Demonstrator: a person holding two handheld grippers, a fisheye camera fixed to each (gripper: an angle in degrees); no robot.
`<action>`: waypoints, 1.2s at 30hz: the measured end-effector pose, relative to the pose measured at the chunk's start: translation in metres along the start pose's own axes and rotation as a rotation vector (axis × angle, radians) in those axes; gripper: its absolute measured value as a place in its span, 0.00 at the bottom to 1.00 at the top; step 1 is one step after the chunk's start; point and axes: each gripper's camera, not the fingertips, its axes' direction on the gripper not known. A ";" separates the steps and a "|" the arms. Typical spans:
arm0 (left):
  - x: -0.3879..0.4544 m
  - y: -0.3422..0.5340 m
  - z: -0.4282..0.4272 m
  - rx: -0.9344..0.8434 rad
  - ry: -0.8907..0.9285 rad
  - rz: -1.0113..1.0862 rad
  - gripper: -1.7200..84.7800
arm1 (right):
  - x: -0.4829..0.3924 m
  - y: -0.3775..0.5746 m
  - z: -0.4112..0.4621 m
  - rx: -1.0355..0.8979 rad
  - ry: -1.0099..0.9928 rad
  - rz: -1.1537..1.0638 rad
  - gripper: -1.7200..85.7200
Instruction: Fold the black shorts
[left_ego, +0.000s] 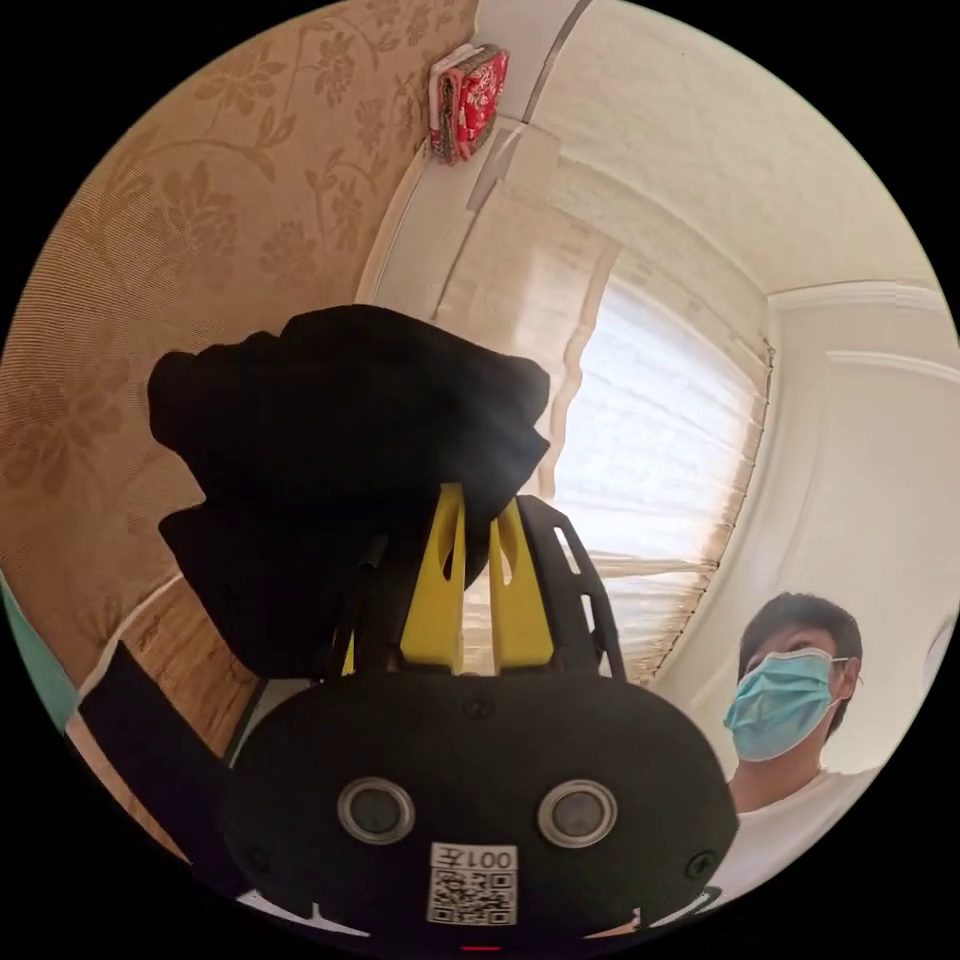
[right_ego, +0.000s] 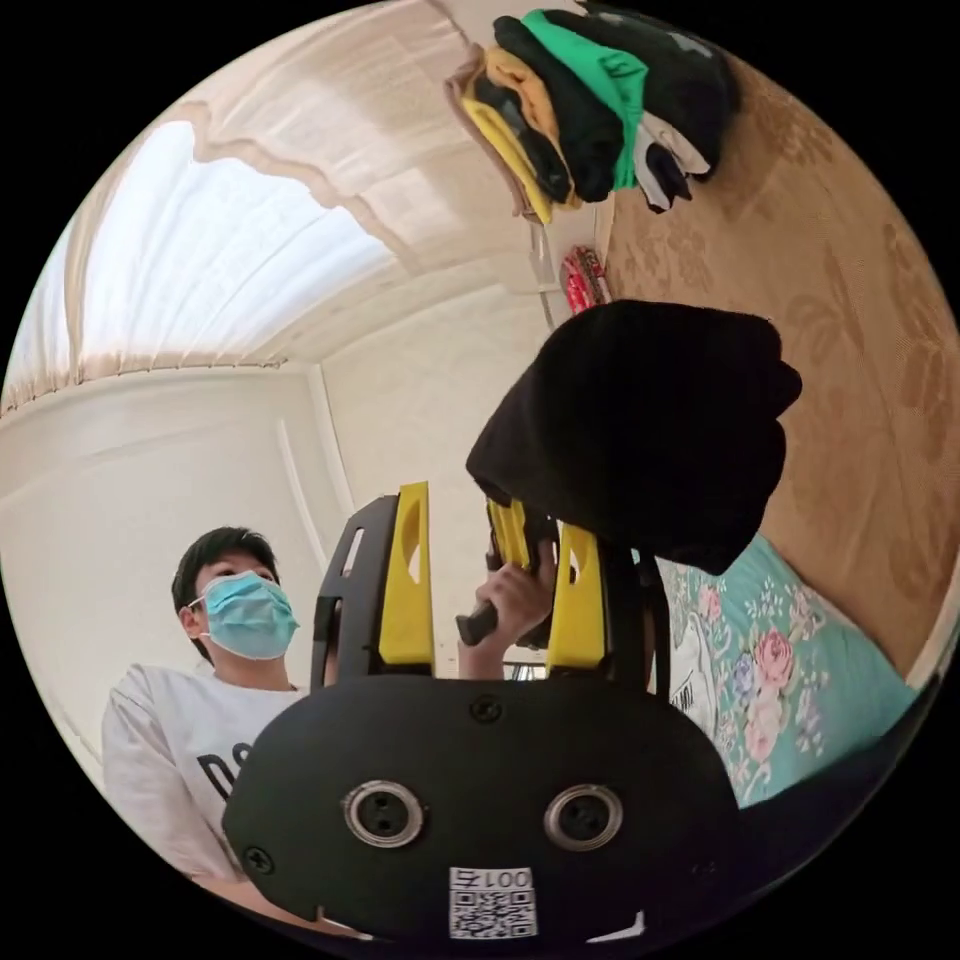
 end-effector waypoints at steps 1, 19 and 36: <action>0.015 0.004 0.007 -0.024 -0.002 -0.005 0.01 | -0.007 0.000 -0.005 0.013 0.017 0.012 0.19; 0.252 -0.072 0.283 -0.275 -0.064 0.271 0.01 | -0.211 -0.255 -0.036 -0.067 -0.169 -0.096 0.02; 0.165 -0.223 0.479 -0.422 -0.476 0.212 0.01 | -0.156 -0.486 -0.051 -0.185 0.349 -0.109 0.03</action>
